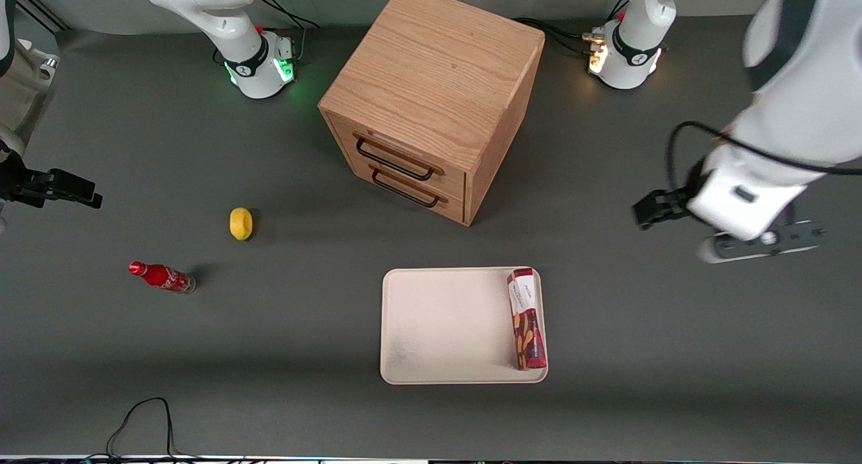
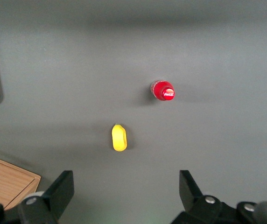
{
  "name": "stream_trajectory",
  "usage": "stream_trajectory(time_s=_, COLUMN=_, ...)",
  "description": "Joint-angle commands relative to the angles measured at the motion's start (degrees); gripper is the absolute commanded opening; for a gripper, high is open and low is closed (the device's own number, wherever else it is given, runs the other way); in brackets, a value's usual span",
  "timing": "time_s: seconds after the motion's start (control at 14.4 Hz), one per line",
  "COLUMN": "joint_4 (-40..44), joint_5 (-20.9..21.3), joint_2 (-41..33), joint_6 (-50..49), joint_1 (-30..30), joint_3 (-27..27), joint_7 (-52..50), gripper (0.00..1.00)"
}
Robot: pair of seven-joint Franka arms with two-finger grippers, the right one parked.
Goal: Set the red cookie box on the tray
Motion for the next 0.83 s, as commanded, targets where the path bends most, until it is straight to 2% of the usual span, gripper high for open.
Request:
stream_trajectory(time_s=0.0, joint_4=-14.2, joint_5=-0.8, joint_2=-9.5, joint_6=4.8, joint_1=4.7, joint_3=-0.2, joint_7=5.9, gripper=1.00)
stream_trajectory(time_s=0.14, joint_4=-20.6, joint_5=-0.8, joint_2=-13.0, joint_6=8.4, joint_1=7.5, joint_3=-0.1, joint_7=8.2, gripper=1.00)
stream_trajectory(time_s=0.35, joint_4=-29.9, joint_5=-0.8, joint_2=-17.6, joint_6=15.6, joint_1=8.0, joint_3=0.1, joint_7=8.6, gripper=1.00)
stream_trajectory(time_s=0.76, joint_4=-31.3, joint_5=-0.8, joint_2=-18.4, joint_6=16.7, joint_1=7.7, joint_3=4.7, joint_7=12.9, gripper=1.00)
